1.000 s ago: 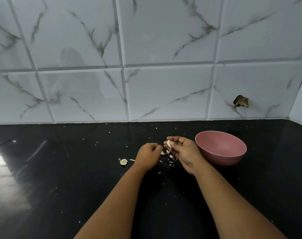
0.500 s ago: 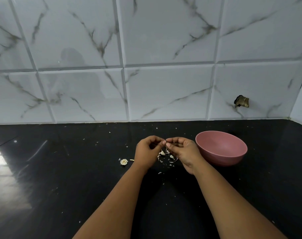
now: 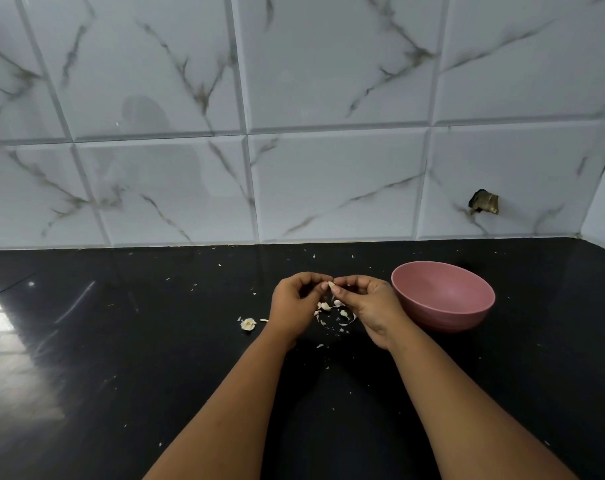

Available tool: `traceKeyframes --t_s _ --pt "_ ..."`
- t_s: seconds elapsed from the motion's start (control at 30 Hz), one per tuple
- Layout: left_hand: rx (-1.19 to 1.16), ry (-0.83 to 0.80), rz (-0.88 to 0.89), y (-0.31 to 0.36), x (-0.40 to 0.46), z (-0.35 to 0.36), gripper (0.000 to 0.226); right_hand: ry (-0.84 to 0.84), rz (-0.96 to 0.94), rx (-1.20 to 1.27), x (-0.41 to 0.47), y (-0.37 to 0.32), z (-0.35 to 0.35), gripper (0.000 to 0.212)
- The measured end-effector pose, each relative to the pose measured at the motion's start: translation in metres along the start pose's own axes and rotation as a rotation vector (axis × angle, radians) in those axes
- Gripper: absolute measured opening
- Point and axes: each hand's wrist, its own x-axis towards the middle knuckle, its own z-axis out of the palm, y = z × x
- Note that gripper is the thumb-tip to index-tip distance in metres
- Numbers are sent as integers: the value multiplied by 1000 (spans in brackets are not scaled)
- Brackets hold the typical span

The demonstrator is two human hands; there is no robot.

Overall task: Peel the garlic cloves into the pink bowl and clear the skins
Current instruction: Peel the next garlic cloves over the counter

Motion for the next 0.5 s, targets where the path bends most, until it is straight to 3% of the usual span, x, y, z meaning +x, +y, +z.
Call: traceKeyframes --t_s 0.5 --pt "387 63 93 2 -2 6 12 36 -105 -232 0 4 5 14"
